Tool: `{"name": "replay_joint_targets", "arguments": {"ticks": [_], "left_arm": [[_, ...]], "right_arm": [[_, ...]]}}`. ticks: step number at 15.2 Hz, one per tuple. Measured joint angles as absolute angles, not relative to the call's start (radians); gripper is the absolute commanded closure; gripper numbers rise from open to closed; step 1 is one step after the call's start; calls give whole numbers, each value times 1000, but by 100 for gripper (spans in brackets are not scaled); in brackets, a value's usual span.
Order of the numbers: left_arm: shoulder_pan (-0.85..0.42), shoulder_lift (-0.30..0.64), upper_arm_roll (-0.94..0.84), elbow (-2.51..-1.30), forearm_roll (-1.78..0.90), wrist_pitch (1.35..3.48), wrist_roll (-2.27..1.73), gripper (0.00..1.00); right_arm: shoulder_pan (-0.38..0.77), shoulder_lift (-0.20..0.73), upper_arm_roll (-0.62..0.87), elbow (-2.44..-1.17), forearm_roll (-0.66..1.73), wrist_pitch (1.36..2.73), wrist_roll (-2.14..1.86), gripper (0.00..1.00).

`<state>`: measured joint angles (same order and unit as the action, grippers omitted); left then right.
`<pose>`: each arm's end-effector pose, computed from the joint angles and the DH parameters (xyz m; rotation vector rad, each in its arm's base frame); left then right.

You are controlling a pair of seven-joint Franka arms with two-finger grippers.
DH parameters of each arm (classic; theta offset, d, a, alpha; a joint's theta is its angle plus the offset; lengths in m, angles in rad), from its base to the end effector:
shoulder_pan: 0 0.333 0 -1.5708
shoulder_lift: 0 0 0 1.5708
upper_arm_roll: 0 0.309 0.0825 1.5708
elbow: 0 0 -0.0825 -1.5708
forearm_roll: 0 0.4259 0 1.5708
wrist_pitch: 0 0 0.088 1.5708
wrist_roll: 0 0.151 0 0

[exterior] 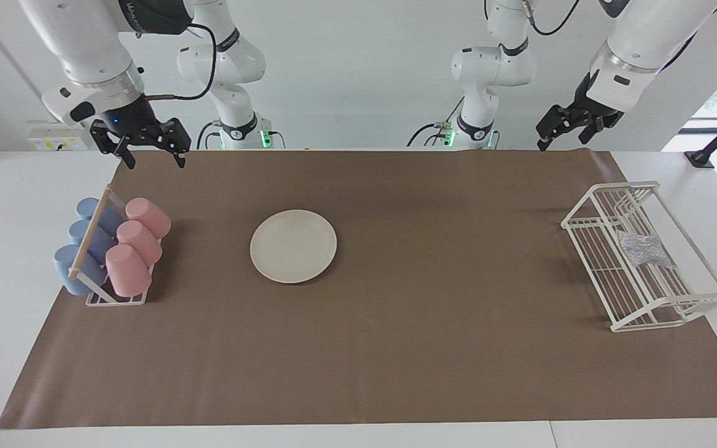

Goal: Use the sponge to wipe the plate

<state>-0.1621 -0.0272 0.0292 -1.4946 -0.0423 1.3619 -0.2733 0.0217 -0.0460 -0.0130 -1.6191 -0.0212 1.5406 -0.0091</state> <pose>0.5549 -0.0810 0.6109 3.1093 0.2083 -0.1746 0.5773 0.0016 0.5732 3.1205 0.0273 -0.0507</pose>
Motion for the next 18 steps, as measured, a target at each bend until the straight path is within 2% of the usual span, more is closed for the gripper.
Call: {"name": "replay_joint_targets", "arguments": {"ticks": [13,18], "left_arm": [[-137,-43,30,-1512,-31,1430,-271,0],[-156,-24,11,-1583,252,1529,-262,0]], "right_arm": [[22,-46,-13,-1619,-21,1541,-9,0],[22,-46,-13,-1619,-21,1541,-9,0]]}}
